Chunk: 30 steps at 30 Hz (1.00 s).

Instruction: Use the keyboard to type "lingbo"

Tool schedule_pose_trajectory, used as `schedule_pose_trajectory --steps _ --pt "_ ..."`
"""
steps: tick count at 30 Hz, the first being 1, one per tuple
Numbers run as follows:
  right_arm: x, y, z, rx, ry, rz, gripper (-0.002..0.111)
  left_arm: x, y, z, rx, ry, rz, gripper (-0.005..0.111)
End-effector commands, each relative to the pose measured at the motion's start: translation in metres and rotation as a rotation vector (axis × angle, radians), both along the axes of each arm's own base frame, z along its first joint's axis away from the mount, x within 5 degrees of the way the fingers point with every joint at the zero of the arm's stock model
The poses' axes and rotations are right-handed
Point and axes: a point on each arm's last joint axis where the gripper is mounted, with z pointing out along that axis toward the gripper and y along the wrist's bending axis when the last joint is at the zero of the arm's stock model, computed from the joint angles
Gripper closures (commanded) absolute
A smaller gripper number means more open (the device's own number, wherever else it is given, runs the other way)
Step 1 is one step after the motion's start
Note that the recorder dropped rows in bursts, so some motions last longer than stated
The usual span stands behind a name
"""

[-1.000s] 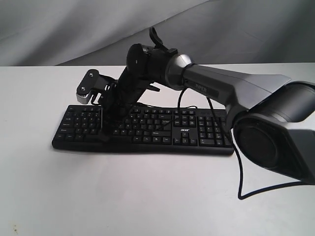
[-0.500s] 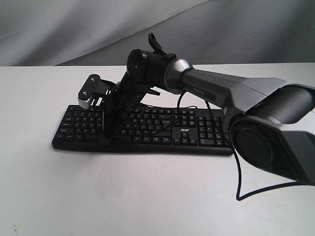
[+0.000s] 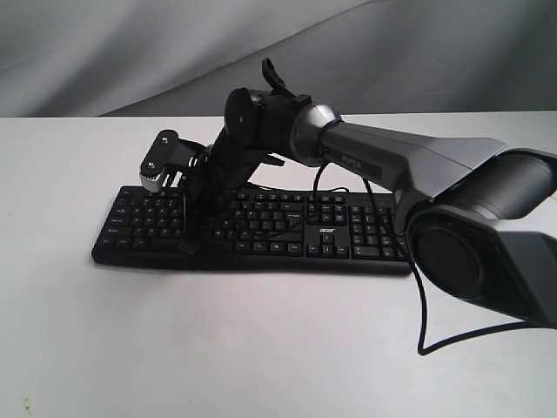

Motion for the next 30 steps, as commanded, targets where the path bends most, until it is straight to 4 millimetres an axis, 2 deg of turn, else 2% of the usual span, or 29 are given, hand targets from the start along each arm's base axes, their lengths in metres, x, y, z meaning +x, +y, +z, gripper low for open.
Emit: schedule_pose_trajectory --steps 1,11,17,22,30 --pt "0.004 -0.003 0.003 0.002 -0.024 -0.007 0.108 0.000 0.000 -0.001 -0.005 -0.007 0.000 0.106" --pt "0.006 -0.006 -0.009 -0.009 0.004 -0.019 0.108 0.000 0.000 -0.001 -0.005 -0.007 0.000 0.106" --pt "0.008 -0.010 0.016 -0.009 -0.039 -0.027 0.108 0.000 0.000 -0.001 -0.005 -0.007 0.000 0.106" --pt "0.015 -0.024 0.028 -0.022 -0.041 -0.052 0.108 0.000 0.000 -0.001 -0.005 -0.007 0.000 0.106" --pt "0.030 -0.052 0.026 -0.043 0.016 -0.097 0.108 0.000 0.000 -0.001 -0.005 -0.007 0.000 0.106"
